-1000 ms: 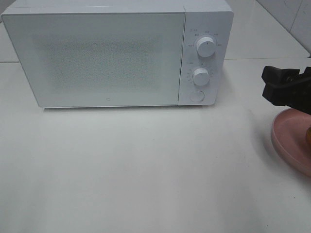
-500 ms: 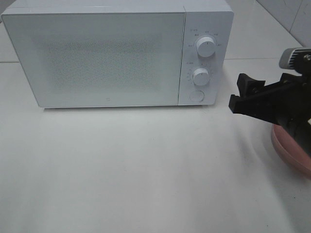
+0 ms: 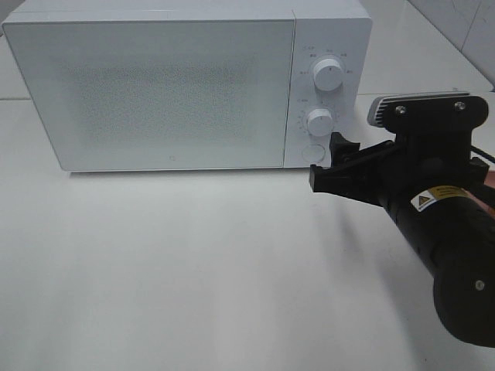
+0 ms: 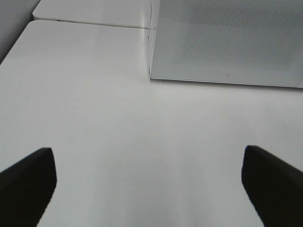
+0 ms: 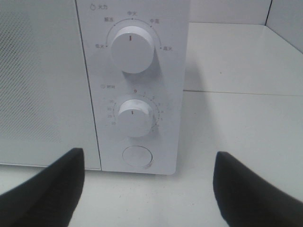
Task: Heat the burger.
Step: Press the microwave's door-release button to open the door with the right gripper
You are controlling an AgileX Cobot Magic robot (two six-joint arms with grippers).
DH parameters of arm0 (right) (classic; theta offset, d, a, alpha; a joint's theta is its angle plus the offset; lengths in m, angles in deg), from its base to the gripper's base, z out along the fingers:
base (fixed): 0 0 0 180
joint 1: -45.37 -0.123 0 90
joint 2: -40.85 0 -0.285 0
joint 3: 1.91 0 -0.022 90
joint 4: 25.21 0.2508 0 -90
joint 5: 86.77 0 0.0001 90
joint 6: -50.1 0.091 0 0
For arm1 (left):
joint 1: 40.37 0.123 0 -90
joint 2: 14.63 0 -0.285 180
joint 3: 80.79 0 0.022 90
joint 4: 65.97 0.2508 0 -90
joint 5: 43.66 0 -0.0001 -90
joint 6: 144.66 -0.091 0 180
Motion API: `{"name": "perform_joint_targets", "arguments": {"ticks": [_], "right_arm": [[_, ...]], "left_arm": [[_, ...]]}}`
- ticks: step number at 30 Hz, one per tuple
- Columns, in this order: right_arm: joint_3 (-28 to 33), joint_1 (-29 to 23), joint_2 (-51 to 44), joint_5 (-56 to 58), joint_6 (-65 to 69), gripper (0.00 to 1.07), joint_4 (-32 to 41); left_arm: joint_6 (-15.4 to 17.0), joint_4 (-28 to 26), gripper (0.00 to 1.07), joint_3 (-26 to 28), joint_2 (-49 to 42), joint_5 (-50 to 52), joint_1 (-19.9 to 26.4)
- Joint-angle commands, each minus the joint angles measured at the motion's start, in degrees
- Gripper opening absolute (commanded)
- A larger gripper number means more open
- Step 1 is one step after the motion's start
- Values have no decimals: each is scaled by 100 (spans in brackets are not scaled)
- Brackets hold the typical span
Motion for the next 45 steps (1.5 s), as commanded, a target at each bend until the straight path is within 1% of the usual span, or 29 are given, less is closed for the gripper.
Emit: {"name": "perform_joint_targets", "arguments": {"ticks": [1, 12, 14, 15, 17, 18, 19, 20, 21, 22, 23, 24, 25, 26, 28, 29, 30, 31, 32, 33, 34, 35, 37, 38, 40, 42, 43, 44, 45], "right_arm": [[-120, -92, 155, -69, -52, 73, 29], [-138, -103, 252, 57, 773, 73, 34], [-138, -103, 252, 235, 1341, 70, 34], [-138, -103, 252, 235, 1341, 70, 34], [-138, -103, 252, 367, 2149, 66, 34], [-138, -103, 252, 367, 2149, 66, 34], [-138, -103, 252, 441, 2785, 62, 34], [-138, -103, 252, 441, 2785, 62, 34], [-138, -103, 252, 458, 3042, 60, 34], [-138, -103, 252, 516, 3690, 55, 29], [-138, -103, 252, 516, 3690, 55, 29], [-138, -103, 252, 550, 4332, 48, 29], [-138, -103, 252, 556, 4589, 46, 23], [-138, -103, 252, 556, 4589, 46, 23], [-138, -103, 252, 556, 5460, 36, 11], [-138, -103, 252, 556, 5460, 36, 11], [-138, -103, 252, 556, 6102, 29, 11], [-138, -103, 252, 556, 6417, 26, 11], [-138, -103, 252, 556, 6417, 26, 11], [-138, -103, 252, 556, 6961, 22, -11], [-138, -103, 252, 556, 6961, 22, -11], [-138, -103, 252, 556, 7437, 19, -17], [-138, -103, 252, 556, 7678, 17, -17], [-138, -103, 252, 556, 8062, 14, -17], [-138, -103, 252, 556, 8228, 13, -17], [-138, -103, 252, 607, 8566, 6, -17], [-138, -103, 252, 607, 8566, 6, -17], [-138, -103, 252, 705, 8697, 0, -17], [-138, -103, 252, 814, 8772, 0, -17]], "left_arm": [[40, -46, 100, -11, -149, 46, 11], [40, -46, 100, -11, -149, 46, 11], [40, -46, 100, -11, -149, 46, 11], [40, -46, 100, -11, -149, 46, 11], [40, -46, 100, -11, -149, 46, 11], [40, -46, 100, -11, -149, 46, 11], [40, -46, 100, -11, -149, 46, 11], [40, -46, 100, -11, -149, 46, 11], [40, -46, 100, -11, -149, 46, 11], [40, -46, 100, -11, -149, 46, 11], [40, -46, 100, -11, -149, 46, 11], [40, -46, 100, -11, -149, 46, 11], [40, -46, 100, -11, -149, 46, 11], [40, -46, 100, -11, -149, 46, 11], [40, -46, 100, -11, -149, 46, 11], [40, -46, 100, -11, -149, 46, 11], [40, -46, 100, -11, -149, 46, 11], [40, -46, 100, -11, -149, 46, 11], [40, -46, 100, -11, -149, 46, 11], [40, -46, 100, -11, -149, 46, 11], [40, -46, 100, -11, -149, 46, 11], [40, -46, 100, -11, -149, 46, 11], [40, -46, 100, -11, -149, 46, 11], [40, -46, 100, -11, -149, 46, 11], [40, -46, 100, -11, -149, 46, 11], [40, -46, 100, -11, -149, 46, 11], [40, -46, 100, -11, -149, 46, 11], [40, -46, 100, -11, -149, 46, 11], [40, -46, 100, -11, -149, 46, 11]]}}
